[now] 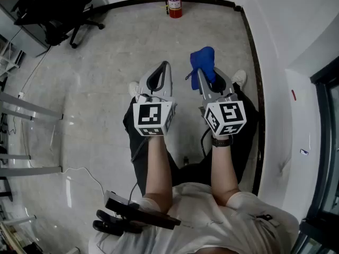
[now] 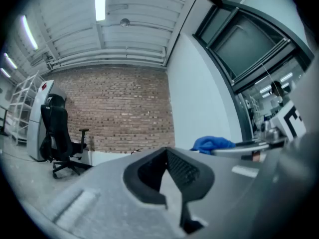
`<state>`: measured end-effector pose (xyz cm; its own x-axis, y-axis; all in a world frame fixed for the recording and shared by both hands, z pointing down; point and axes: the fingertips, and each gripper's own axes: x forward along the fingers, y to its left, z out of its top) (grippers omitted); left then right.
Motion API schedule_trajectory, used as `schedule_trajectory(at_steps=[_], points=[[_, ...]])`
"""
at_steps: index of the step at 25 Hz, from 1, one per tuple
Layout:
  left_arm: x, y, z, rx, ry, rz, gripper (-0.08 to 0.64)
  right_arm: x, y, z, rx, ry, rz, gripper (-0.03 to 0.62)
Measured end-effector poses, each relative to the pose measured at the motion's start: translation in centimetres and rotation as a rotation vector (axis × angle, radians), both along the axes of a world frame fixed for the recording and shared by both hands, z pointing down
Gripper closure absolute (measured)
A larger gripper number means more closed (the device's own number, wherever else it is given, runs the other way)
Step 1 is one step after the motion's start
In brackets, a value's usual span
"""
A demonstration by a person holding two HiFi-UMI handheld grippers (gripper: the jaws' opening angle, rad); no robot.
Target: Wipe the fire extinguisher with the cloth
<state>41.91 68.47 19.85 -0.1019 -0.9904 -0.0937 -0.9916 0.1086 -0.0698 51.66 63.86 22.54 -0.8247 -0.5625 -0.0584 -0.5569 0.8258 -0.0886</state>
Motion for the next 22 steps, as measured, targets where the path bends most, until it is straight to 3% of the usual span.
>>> schedule_trajectory(at_steps=[5, 8, 22], points=[[-1.1, -3.1, 1.3, 0.024, 0.059, 0.025, 0.560, -1.9, -2.8, 1.5, 0.016, 0.030, -0.013, 0.511], [-2.8, -5.5, 1.8, -0.001, 0.093, 0.003, 0.560, -3.6, -5.3, 2.0, 0.000, 0.022, -0.032, 0.511], [-11.5, -17.1, -2.3, 0.031, 0.057, -0.016, 0.560, -14.1, -16.6, -2.8, 0.073, -0.022, -0.105, 0.511]])
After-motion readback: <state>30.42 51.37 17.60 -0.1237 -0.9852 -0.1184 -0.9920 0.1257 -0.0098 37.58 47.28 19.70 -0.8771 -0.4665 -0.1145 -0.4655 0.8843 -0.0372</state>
